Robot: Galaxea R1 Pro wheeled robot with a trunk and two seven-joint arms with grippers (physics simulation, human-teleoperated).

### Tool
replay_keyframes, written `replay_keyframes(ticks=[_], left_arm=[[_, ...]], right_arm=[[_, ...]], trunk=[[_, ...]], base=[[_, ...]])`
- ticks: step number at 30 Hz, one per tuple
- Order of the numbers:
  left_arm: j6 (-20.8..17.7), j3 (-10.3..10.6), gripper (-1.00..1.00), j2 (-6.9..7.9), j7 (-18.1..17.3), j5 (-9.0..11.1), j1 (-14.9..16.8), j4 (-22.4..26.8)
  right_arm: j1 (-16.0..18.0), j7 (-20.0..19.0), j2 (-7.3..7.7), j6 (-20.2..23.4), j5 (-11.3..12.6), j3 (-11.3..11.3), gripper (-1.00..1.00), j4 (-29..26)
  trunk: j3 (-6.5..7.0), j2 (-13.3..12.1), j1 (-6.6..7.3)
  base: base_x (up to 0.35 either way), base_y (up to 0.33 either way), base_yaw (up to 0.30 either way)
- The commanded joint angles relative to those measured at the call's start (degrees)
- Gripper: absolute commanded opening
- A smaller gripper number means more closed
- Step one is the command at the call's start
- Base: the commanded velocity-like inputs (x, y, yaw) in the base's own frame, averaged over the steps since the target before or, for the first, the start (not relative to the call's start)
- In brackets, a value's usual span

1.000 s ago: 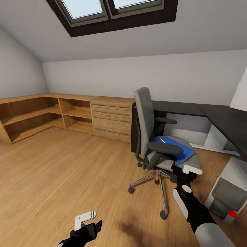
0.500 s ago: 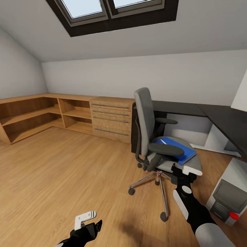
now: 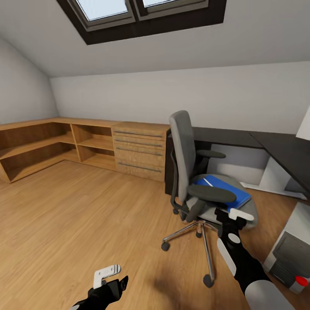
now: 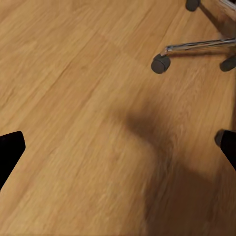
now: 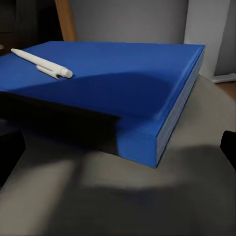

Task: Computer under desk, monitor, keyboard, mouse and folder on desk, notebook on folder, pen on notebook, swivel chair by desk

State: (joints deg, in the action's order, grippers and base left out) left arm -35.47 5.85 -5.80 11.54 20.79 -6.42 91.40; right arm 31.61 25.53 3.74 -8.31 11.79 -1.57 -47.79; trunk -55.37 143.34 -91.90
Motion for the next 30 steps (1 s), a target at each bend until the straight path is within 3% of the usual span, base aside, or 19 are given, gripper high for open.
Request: replay_keyframes(ticks=[1, 12, 30], left_arm=[[-0.2, 0.0, 1.00, 0.00, 0.5, 0.6, 0.0, 0.1], [-0.1, 0.0, 1.00, 0.00, 0.5, 0.6, 0.0, 0.2], [-0.2, 0.0, 1.00, 0.00, 0.5, 0.6, 0.0, 0.2]], right_arm=[[0.0, 0.1, 0.04, -0.4, 0.6, -0.2, 1.00, 0.1], [0.0, 0.1, 0.04, -0.4, 0.6, -0.1, 1.00, 0.1], [0.0, 0.1, -0.04, -0.4, 0.6, -0.2, 1.00, 0.2]], trunk=[[-0.05, 0.0, -0.01], [-0.05, 0.0, -0.01], [-0.05, 0.0, -0.01]], base=[[0.066, 0.000, 0.000], [0.141, 0.000, 0.000], [0.013, 0.000, 0.037]])
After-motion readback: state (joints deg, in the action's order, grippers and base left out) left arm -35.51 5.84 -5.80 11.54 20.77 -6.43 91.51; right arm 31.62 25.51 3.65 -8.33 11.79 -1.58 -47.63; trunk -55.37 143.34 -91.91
